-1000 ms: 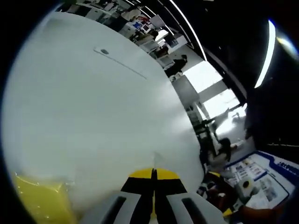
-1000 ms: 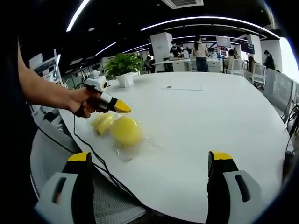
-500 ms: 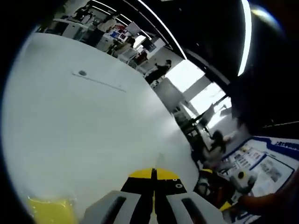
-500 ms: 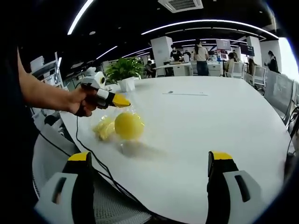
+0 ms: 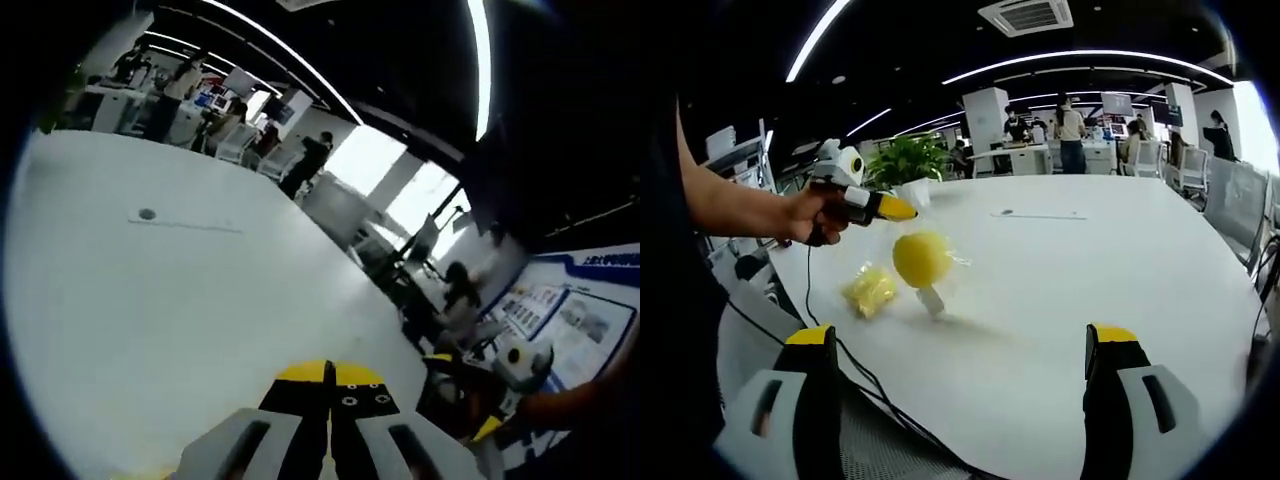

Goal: Compare the silicone blocks by pressing each to a similar depth, holding the contact briefly, and releasing to observe deformation and rebound differences across the visible hardness samples.

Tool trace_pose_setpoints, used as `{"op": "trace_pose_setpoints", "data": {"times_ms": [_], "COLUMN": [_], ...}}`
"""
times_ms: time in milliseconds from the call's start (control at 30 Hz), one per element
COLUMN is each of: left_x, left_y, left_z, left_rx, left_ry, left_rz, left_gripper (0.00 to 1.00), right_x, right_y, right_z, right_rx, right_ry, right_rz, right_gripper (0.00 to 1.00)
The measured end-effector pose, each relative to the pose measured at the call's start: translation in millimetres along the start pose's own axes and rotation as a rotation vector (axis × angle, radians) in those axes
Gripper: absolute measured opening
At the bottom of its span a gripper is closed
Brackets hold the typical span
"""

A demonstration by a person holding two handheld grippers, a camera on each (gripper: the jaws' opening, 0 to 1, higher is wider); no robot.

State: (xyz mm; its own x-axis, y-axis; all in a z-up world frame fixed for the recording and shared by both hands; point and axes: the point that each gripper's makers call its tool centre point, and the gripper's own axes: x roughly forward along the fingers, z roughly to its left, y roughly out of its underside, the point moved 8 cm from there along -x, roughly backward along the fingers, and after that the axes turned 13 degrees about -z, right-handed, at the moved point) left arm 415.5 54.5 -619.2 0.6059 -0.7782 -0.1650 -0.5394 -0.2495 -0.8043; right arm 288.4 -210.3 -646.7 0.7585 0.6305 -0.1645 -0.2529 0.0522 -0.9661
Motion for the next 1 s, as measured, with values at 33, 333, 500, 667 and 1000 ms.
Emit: {"op": "trace_pose_setpoints", "data": {"times_ms": [33,333,500,667,1000], "left_x": [-0.1,-6.2,-9.8,-14.0,-23.9], "left_y": [-1.6,-34.5,-52.6,-61.5,-73.6], "left_z": [-0.6,-25.7,-45.5,-56.1,-71.8], "left_rx": [0.016,0.068,0.117,0.130,0.136], "left_ry": [0.003,0.109,0.151,0.166,0.187], "left_rz": [-0.003,-0.060,-0.092,-0.104,-0.126], "left_gripper": [0.00,0.00,0.00,0.00,0.00], "right_x": [0.3,1.0,0.2,0.1,3.4], "right_y": [-0.7,-4.2,-9.9,-15.3,-26.7], "right_z": [-0.1,2.4,3.3,1.6,-0.7], "right_rx": [-0.002,-0.009,-0.007,-0.010,-0.004], "right_ry": [0.000,-0.006,-0.010,-0.012,-0.031], "right_rz": [-0.003,-0.009,-0.029,-0.042,-0.083], "right_gripper": [0.96,0.96,0.96,0.96,0.96]}}
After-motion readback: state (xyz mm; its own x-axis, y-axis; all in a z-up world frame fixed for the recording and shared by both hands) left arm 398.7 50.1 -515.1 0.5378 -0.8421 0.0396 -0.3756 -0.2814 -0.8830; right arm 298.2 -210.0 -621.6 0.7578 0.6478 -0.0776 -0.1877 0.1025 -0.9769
